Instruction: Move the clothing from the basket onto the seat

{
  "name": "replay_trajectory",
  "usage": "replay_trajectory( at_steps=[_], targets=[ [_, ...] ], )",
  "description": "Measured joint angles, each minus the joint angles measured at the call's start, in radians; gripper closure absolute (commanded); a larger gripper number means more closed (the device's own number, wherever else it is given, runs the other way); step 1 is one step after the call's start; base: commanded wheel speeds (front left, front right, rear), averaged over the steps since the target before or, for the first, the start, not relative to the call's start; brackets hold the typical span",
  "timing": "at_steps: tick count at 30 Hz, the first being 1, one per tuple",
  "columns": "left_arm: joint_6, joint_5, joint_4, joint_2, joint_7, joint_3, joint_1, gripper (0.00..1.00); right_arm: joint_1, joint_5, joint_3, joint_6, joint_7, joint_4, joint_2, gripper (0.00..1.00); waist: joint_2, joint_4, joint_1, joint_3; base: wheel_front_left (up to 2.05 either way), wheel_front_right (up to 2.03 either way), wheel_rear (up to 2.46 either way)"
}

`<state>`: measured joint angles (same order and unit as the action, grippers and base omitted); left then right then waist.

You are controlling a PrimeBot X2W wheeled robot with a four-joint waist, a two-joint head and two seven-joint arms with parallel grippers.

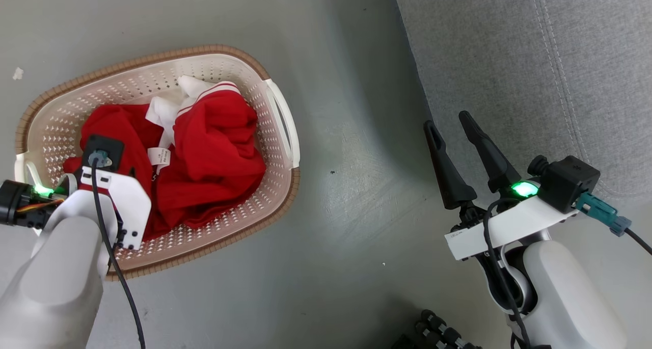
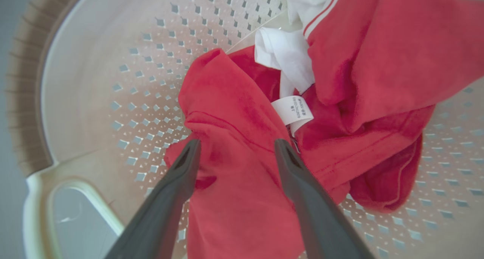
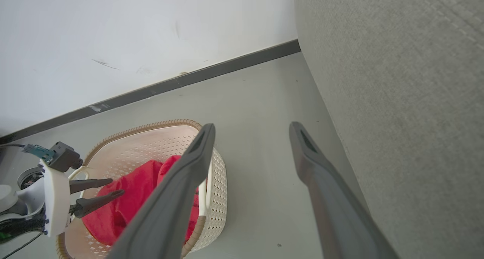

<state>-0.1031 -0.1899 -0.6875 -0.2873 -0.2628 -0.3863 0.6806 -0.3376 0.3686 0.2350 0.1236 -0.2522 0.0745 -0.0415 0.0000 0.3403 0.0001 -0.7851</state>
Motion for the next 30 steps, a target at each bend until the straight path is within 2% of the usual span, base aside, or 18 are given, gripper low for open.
replay_trajectory(
  at_steps=[25,28,30],
  targets=[
    [-0.006,0.000,-0.024,-0.029,0.015,0.009,0.052,0.00,-0.021,0.018,0.019,0.000,0.000,-0.018,0.000,0.00,0.0000,0.021,0.0000,-0.071,0.00,0.00,0.00],
    [-0.006,0.005,-0.024,-0.034,0.021,0.010,0.059,0.08,-0.026,0.019,0.020,0.000,0.000,-0.021,0.000,0.00,0.0000,0.026,0.0000,-0.078,0.00,0.00,0.00],
    [-0.006,0.006,-0.024,-0.037,0.026,0.009,0.072,0.19,-0.036,0.019,0.019,0.000,0.000,-0.023,0.000,0.00,0.0000,0.031,0.0000,-0.084,0.00,0.00,0.00]
  ],
)
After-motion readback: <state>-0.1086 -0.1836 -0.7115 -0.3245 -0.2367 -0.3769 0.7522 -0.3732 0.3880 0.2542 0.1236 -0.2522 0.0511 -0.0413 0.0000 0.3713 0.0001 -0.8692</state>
